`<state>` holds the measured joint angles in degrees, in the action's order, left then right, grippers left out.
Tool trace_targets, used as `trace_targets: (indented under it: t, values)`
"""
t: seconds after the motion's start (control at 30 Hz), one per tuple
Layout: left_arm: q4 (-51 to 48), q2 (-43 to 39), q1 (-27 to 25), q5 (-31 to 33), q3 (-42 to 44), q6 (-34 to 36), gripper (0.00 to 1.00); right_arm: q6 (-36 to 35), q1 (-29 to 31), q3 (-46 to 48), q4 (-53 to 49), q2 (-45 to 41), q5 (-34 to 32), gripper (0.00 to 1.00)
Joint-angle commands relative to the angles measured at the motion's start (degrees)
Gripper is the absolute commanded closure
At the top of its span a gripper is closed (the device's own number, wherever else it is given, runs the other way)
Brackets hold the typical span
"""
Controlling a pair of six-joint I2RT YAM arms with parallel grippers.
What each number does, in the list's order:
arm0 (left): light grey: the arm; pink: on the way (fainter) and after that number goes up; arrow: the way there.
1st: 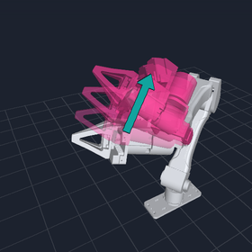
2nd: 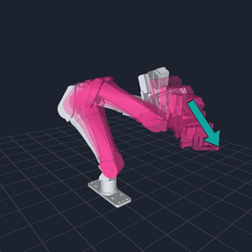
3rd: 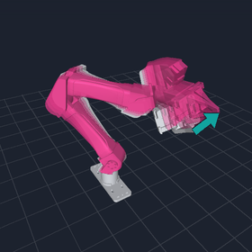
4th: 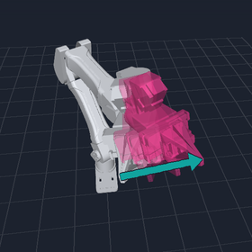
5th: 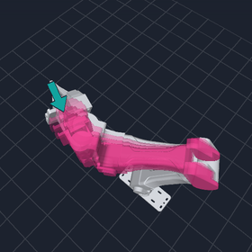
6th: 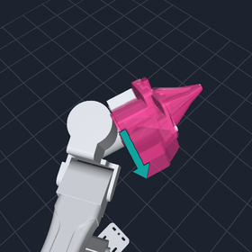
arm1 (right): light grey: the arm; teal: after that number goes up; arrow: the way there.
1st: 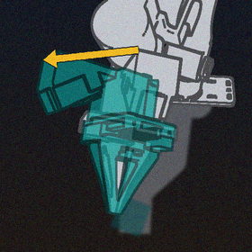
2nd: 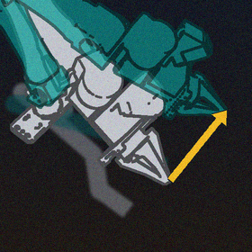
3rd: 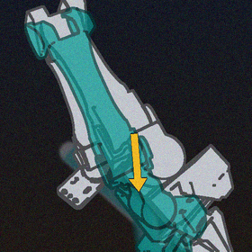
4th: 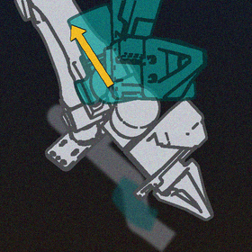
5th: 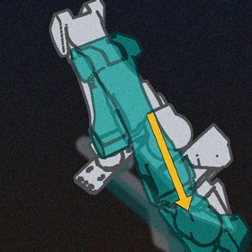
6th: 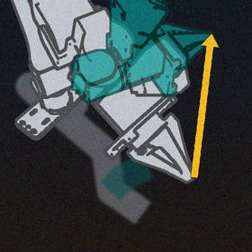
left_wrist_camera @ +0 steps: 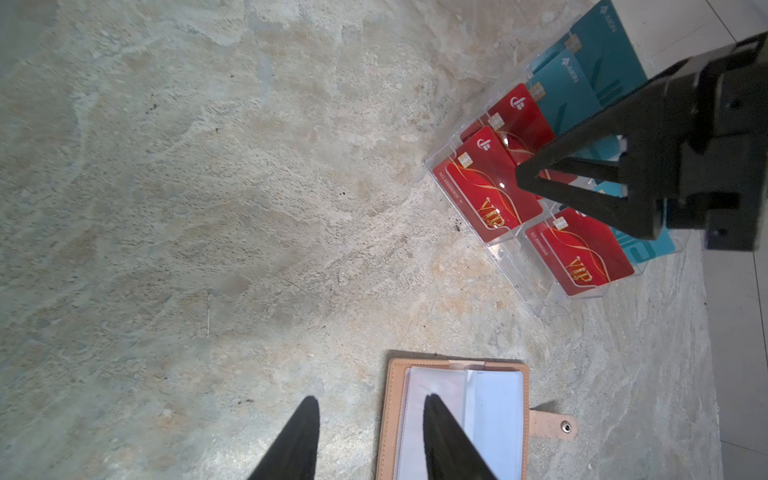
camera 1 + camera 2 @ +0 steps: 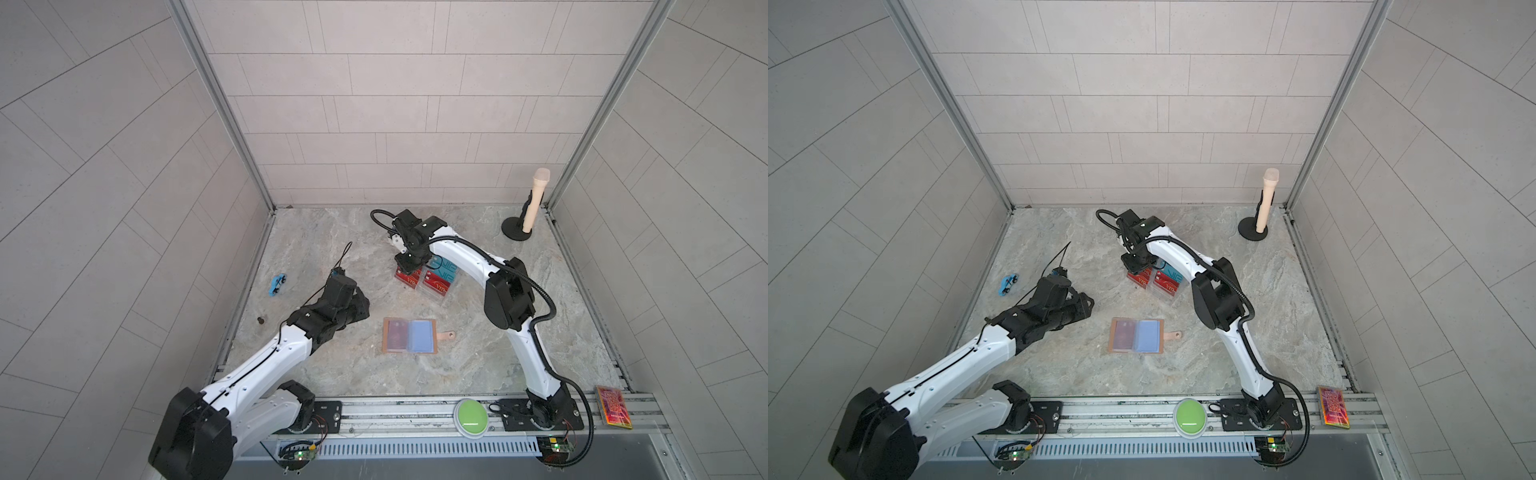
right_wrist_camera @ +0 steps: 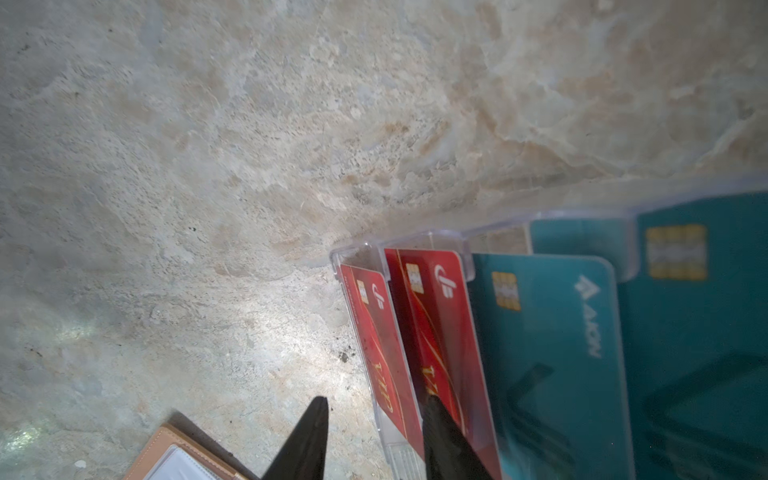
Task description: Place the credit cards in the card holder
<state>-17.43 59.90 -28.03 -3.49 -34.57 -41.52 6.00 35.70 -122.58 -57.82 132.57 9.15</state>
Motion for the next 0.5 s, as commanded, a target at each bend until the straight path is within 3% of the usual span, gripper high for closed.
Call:
trace_targets:
  t: [0.0,0.47]
  values:
    - [0.2,0.8,0.8,-0.6,1.1,0.1,0.55,-2.2,0.3,-2.0,-2.5,2.1,-1.8,0.59]
    - [0.6,0.7,1.7,-1.1,2.3,-1.2,0.54,-2.4,1.8,-2.8,-3.0,3.9,-2.5,0.59]
